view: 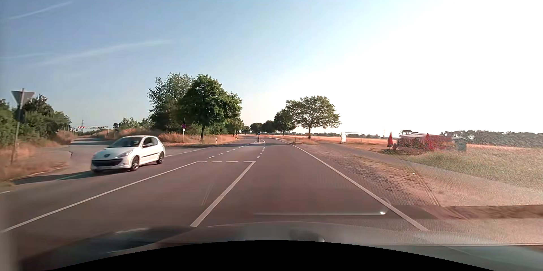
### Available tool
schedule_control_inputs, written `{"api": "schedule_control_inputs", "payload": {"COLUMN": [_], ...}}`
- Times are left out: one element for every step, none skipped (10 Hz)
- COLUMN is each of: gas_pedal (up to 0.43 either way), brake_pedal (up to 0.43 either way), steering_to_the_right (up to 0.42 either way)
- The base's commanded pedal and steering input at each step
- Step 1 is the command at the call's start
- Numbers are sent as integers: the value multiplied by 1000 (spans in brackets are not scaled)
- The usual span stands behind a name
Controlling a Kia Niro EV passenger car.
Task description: Follow the waypoints while adhering to traffic rules and regulations
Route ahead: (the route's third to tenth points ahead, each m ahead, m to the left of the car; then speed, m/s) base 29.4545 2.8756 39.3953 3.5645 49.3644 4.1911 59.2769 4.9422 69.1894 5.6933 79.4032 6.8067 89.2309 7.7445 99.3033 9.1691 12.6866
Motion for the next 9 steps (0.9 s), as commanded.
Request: {"api": "schedule_control_inputs", "payload": {"gas_pedal": [0,0,0,0,0,0,0,0,0], "brake_pedal": [0,0,0,0,0,0,0,0,0], "steering_to_the_right": [-12,-12,-12,-12,-12,-12,-12,-12,-12]}}
